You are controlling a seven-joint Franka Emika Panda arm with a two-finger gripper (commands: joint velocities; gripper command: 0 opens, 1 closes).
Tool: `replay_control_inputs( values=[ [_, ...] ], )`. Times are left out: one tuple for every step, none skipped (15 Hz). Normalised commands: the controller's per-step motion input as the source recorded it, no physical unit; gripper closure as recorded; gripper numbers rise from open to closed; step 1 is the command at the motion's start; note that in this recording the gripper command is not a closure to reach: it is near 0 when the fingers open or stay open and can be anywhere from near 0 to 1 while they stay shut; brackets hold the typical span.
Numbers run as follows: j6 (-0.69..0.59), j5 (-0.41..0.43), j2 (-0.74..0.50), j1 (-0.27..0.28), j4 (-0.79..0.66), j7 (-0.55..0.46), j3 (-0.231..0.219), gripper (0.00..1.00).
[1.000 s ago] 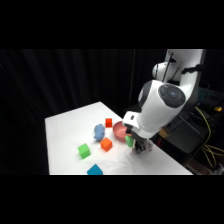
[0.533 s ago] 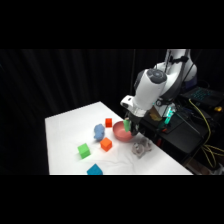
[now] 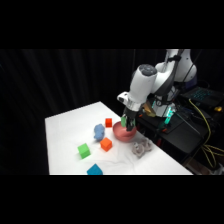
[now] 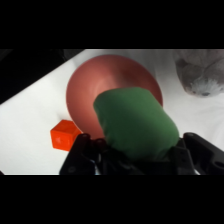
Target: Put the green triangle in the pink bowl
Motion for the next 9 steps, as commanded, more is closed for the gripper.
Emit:
replay_control_inputs(
  values=[
    [0.23, -0.036, -0.08, -0.171, -0.08, 0.04, 0.086, 0.0],
    [0.22, -0.03, -0.08, -0.154, -0.08, 0.03, 0.086, 0.0],
    [0.2, -0.028, -0.08, -0.14, -0.07, 0.03, 0.087, 0.0],
    [0.19, -0.033, -0.08, -0.127, -0.08, 0.05, 0.089, 0.0],
    [0.19, -0.034, -0.07, -0.119, -0.08, 0.05, 0.09, 0.0],
    [0.18, -0.032, -0.06, -0.117, -0.06, 0.04, 0.086, 0.0],
    [0.17, -0.036, -0.06, -0.111, -0.06, 0.05, 0.086, 0.0],
    [0.15, -0.034, -0.06, -0.107, -0.06, 0.05, 0.088, 0.0],
    [0.14, -0.034, -0.07, -0.105, -0.06, 0.05, 0.089, 0.0]
  ],
)
